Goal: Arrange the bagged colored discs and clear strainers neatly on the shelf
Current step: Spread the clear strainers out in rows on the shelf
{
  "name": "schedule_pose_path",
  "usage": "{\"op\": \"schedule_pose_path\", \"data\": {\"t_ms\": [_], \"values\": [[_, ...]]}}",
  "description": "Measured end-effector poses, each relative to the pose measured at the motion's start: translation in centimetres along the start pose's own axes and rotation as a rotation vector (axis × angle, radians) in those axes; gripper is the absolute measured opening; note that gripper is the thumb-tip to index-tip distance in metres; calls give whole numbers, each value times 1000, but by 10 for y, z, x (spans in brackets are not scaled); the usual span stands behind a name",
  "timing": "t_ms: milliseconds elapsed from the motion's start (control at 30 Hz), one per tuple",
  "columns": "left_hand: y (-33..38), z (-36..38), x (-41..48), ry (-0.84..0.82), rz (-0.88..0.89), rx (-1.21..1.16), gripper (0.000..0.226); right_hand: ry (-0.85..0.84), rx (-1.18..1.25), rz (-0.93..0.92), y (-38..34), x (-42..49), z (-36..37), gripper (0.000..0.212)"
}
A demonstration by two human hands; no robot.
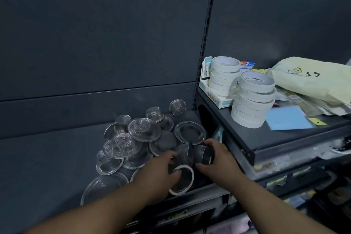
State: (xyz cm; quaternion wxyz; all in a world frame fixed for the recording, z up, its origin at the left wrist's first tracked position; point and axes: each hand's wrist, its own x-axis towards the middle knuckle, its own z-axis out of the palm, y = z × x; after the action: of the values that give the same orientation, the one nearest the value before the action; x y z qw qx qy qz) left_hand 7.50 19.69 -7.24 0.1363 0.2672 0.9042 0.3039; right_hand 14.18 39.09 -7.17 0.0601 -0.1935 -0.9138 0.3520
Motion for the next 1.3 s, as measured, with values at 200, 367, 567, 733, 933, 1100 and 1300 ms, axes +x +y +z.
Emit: {"op": "schedule_pose_path", "data": {"t_ms": [200, 367, 567, 733, 933, 1100, 1300], "values": [[11, -16, 4, 100, -74, -138, 20, 52, 285, 149, 5, -8, 1, 55], [16, -25, 4, 113, -313, -824, 25, 70, 686, 234, -2, -14, -6, 53], [28, -32, -1, 24, -300, -1286, 23, 89, 658, 76, -33, -24, -20, 45], [27, -41, -10, -32, -352, -1515, 55, 44, 643, 10, -49, -24, -13, 52], [14, -56, -26, 114, -443, -1526, 42, 27, 608, -76, -72, -24, 0, 48], [-1, -77, -47, 152, -415, -1496, 47, -23, 593, -126, -97, -22, 20, 57], [-45, -110, -64, 222, -509, -1518, 49, -107, 597, -170, -138, -16, 54, 54]]}}
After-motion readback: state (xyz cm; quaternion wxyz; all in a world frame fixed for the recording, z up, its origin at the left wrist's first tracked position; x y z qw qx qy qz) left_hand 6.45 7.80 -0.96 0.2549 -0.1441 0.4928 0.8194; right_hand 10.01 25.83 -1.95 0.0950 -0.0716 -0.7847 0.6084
